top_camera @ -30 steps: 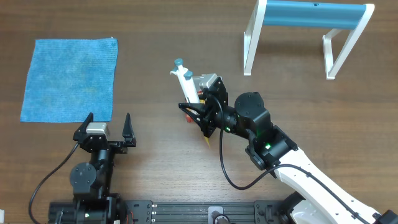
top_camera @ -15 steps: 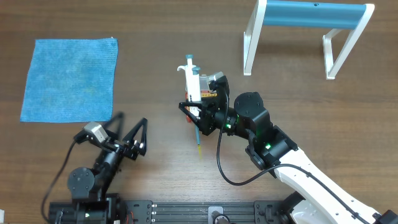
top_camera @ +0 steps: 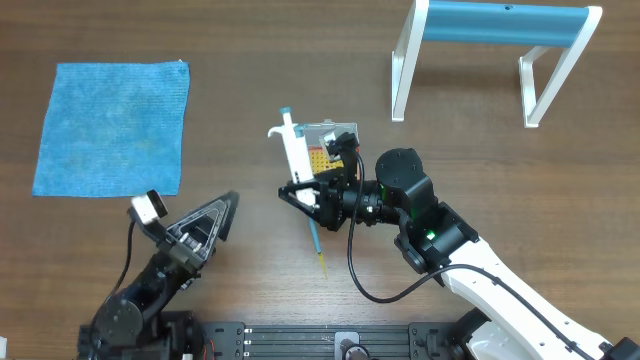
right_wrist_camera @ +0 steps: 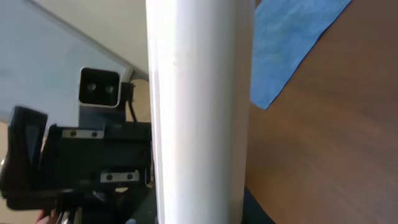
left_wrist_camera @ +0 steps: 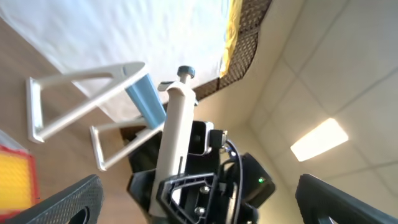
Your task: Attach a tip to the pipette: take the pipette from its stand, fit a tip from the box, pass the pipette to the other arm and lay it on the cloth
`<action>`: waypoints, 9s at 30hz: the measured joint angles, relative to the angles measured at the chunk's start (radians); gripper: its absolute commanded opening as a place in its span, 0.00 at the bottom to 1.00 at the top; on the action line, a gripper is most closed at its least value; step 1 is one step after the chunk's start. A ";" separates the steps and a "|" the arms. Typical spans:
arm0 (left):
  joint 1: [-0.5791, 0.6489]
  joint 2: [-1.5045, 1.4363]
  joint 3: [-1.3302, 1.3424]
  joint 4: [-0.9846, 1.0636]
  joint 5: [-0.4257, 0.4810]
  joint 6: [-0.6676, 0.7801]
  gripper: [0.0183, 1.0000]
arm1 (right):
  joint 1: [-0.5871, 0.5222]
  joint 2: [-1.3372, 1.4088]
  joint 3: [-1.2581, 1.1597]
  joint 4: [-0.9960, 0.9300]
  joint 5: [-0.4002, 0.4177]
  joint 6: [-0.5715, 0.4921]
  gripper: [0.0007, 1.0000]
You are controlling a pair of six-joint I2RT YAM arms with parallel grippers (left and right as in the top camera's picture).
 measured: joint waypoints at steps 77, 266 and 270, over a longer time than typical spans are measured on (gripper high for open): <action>-0.237 1.004 0.426 0.386 0.290 0.278 0.01 | -0.004 0.000 0.001 0.107 -0.244 0.095 0.81; 0.167 2.187 2.768 -2.160 -0.823 1.733 0.92 | -0.702 -0.132 0.040 -0.865 0.858 -0.137 0.82; 0.121 1.987 2.670 -2.158 -0.812 1.712 0.92 | -0.702 -0.261 0.040 -0.864 0.859 -0.233 0.82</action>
